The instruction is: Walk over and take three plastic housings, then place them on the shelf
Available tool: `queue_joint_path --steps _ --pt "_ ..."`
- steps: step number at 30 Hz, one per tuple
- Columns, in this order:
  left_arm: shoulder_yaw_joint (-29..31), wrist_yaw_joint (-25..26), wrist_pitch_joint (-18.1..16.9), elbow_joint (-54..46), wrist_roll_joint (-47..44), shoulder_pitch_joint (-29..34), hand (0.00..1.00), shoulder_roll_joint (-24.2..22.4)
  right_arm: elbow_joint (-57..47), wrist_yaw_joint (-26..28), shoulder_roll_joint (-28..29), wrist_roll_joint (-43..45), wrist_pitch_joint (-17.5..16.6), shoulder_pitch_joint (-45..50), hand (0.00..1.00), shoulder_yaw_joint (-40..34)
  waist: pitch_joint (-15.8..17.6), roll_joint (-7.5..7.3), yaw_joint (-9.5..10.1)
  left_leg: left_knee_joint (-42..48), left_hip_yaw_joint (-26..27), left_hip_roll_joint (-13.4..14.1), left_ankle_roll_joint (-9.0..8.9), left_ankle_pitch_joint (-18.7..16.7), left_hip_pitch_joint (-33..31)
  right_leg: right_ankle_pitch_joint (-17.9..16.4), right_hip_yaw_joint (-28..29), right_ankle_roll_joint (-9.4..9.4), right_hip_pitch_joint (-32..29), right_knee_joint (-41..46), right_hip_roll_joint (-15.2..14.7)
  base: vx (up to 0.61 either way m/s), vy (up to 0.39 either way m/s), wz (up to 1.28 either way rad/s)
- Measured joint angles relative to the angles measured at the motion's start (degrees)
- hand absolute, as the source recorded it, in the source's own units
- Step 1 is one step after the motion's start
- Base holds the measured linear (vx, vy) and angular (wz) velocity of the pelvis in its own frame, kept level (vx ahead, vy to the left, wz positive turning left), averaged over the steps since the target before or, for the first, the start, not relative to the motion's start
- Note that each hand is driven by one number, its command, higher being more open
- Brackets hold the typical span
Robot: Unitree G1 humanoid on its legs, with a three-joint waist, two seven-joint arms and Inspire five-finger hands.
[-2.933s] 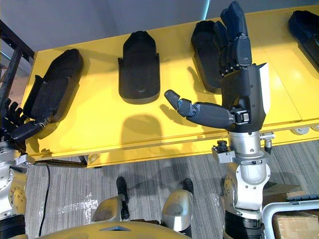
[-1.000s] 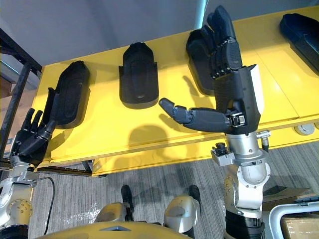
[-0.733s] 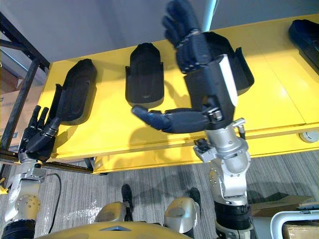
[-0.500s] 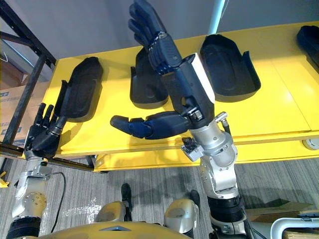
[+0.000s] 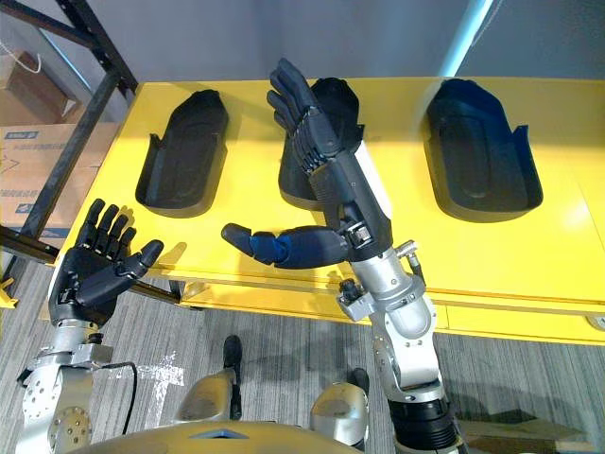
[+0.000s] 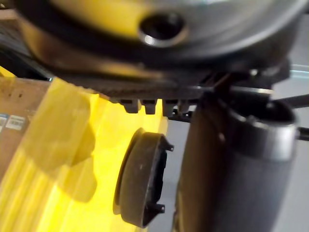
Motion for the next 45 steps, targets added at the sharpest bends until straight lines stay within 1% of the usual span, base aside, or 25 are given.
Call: queue_joint_path --steps 3,6,8,9,11,14,16,21,25,27,29,35,40,42,45 --pt "0.5 -1.3 1.0 -2.8 1.7 3.0 1.00 -1.1 0.0 -0.4 0.3 -0.1 0.0 1.9 1.00 0.8 0.0 0.00 0.80 -0.2 -0.8 0.0 0.29 0.3 -0.9 -0.1 -1.0 -0.13 -0.1 0.0 0.1 -0.03 -0.002 0.14" --pt "1.4 -2.4 1.4 -4.1 1.9 4.4 1.00 -1.1 0.0 -1.0 1.4 -0.2 -0.1 3.7 1.00 0.9 0.0 -0.09 1.83 -0.8 -1.2 0.0 0.00 0.9 -0.9 -0.1 -1.4 -0.09 -0.1 -0.1 0.2 0.00 -0.006 0.09" --pt "3.0 -3.8 2.1 -4.6 1.9 5.0 1.00 -1.2 0.0 -1.5 1.9 -0.6 -0.1 4.2 1.00 1.2 0.1 -0.32 1.91 -0.8 -1.4 0.0 0.00 1.0 -0.9 0.0 -1.5 -0.01 0.0 -0.2 0.2 0.01 -0.005 0.02" --pt "3.9 -5.6 2.1 -4.6 1.7 5.5 1.00 -1.3 0.0 -1.8 2.2 -0.6 -0.1 4.5 1.00 1.5 -0.1 -0.54 1.93 -0.9 -1.4 0.0 0.00 1.0 -0.9 0.2 -1.5 0.28 0.0 -0.3 0.2 0.00 0.000 0.00" --pt "4.7 -9.5 2.1 -4.6 1.2 5.9 1.00 -1.3 0.0 -2.3 2.3 -0.6 -0.2 5.4 1.00 1.9 -0.2 -0.91 2.08 -0.9 -1.4 0.0 0.00 1.0 -0.9 0.2 -1.6 0.26 0.1 -0.5 0.3 0.00 0.000 0.00" --pt "4.5 -14.2 2.3 -4.6 0.1 6.1 1.00 -1.4 0.0 -2.4 2.3 -0.5 -0.4 6.0 1.00 2.0 -0.3 -1.06 2.30 -1.1 -1.4 0.0 0.00 1.0 -0.9 0.1 -1.6 0.23 0.0 -0.5 0.3 0.00 0.000 0.00" --pt "3.5 -16.2 2.5 -4.6 -0.4 6.3 1.00 -1.4 0.0 -2.4 2.3 -0.5 -0.6 6.0 1.00 2.1 -0.3 -1.11 2.28 -1.2 -1.3 0.0 0.00 1.0 -0.9 0.1 -1.5 0.20 -0.1 -0.6 0.3 0.00 0.000 0.00" --pt "1.4 -18.2 2.4 -4.5 -0.8 6.5 1.00 -1.1 0.0 -2.2 2.4 -0.4 -1.0 7.1 1.00 2.9 -0.6 -1.66 2.04 -1.2 -0.8 0.3 -0.01 1.0 -0.9 0.3 -1.0 0.35 -0.5 -0.6 0.5 0.00 -0.004 -0.04" --pt "-0.3 -18.7 2.4 -4.4 -1.1 6.3 1.00 -0.8 0.0 -1.6 2.5 -0.4 -1.1 8.2 1.00 2.9 -1.0 -2.50 1.60 -1.2 0.1 0.5 -0.05 1.0 -0.8 0.3 -0.3 0.38 -1.0 -0.6 0.6 0.00 -0.007 -0.10" --pt "-1.4 -18.7 2.4 -4.0 -1.2 5.9 1.00 -0.6 0.0 -1.3 2.5 -0.4 -1.4 8.3 1.00 2.9 -1.1 -2.61 1.56 -1.2 0.6 0.7 -0.12 0.9 -0.5 0.4 0.3 0.39 -1.1 -0.6 0.7 0.00 -0.009 -0.14" --pt "-2.1 -18.6 2.4 -2.8 -3.0 5.5 1.00 -0.3 0.0 -1.3 2.5 -0.4 -1.4 8.5 1.00 3.1 -1.1 -2.61 1.55 -1.3 1.1 0.8 -0.23 0.8 0.0 0.4 0.9 0.37 -1.1 -0.6 0.8 0.00 -0.007 -0.16" --pt "-2.8 -17.4 1.5 -0.8 -3.5 4.9 1.00 -0.3 0.0 -1.2 2.5 0.3 -1.5 9.7 1.00 3.0 -2.1 -2.69 1.32 -1.3 2.2 1.0 -0.41 0.6 0.3 0.7 2.2 0.38 -1.9 -0.6 0.9 0.00 -0.002 -0.11" --pt "-3.2 -15.1 1.2 1.0 -3.9 3.2 1.00 -0.3 0.0 -1.0 2.4 0.4 -1.5 9.7 1.00 2.9 -2.3 -2.70 0.43 -1.3 3.3 1.1 -0.34 0.6 1.0 1.0 3.3 0.42 -1.9 -0.6 0.9 -0.02 0.006 -0.11" --pt "-3.3 -14.0 0.8 2.2 -5.2 3.1 1.00 -0.3 0.0 -0.9 2.4 0.6 -1.5 10.0 1.00 2.8 -2.7 -2.51 -0.15 -1.3 3.7 1.1 -0.35 0.5 1.3 1.0 3.7 0.42 -2.0 -0.6 0.9 -0.04 0.008 -0.10" --pt "-3.3 -13.5 0.6 3.2 -5.4 2.6 1.00 -0.3 0.0 -0.9 2.4 0.6 -1.5 10.5 1.00 2.4 -3.1 -2.17 -0.46 -1.3 3.9 1.2 -0.37 0.4 1.4 1.0 3.9 0.38 -2.1 -0.7 0.9 -0.03 0.002 -0.04"
